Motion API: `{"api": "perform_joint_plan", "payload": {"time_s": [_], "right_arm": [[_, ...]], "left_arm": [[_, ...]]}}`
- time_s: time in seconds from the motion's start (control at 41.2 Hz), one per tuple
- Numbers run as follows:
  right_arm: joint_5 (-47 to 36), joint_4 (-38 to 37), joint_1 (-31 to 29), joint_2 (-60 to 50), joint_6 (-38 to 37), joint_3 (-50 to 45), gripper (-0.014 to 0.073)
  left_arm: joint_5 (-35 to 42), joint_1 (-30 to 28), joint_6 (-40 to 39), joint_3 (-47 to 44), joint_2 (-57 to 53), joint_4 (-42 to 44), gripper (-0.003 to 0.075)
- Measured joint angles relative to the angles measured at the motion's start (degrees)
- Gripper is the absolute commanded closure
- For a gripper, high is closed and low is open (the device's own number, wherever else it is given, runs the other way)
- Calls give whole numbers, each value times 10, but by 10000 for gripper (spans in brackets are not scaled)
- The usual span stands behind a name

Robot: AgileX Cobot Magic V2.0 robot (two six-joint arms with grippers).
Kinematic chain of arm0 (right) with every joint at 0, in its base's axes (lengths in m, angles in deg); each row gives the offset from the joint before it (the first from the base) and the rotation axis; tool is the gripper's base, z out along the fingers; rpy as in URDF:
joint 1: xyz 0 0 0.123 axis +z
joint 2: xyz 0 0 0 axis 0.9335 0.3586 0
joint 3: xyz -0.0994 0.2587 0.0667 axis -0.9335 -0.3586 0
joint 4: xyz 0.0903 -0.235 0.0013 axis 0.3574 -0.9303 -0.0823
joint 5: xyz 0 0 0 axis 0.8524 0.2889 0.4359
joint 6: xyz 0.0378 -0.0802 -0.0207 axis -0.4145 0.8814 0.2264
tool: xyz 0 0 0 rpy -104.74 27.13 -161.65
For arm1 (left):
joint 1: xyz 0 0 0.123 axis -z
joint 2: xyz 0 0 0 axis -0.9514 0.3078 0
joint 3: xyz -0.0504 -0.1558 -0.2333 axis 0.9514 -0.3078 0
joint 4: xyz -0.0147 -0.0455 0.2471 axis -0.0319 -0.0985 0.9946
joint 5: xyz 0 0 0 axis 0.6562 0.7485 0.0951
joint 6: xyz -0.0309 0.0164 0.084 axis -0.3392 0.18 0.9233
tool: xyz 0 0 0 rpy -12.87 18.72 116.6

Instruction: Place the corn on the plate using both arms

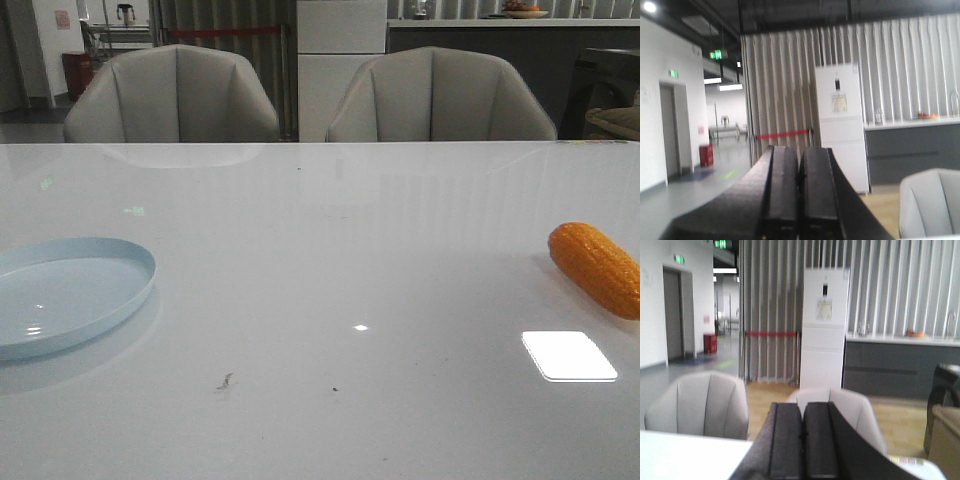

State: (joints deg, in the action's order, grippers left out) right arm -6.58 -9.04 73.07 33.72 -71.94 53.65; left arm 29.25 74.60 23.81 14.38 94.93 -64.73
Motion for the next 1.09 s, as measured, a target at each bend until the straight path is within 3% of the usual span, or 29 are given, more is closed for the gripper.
{"api": "perform_joint_plan", "payload": {"time_s": [0.413, 0.899, 1.02, 1.093], "right_arm": [[50, 0, 0, 176, 0, 1, 527], [119, 0, 0, 205, 0, 1, 522], [131, 0, 0, 205, 0, 1, 463], [140, 0, 0, 205, 0, 1, 350]], "left_arm": [[-79, 0, 0, 9, 169, 0, 626], [-115, 0, 0, 9, 256, 0, 625], [-128, 0, 0, 9, 258, -2, 625], [-137, 0, 0, 9, 258, -7, 617]]}}
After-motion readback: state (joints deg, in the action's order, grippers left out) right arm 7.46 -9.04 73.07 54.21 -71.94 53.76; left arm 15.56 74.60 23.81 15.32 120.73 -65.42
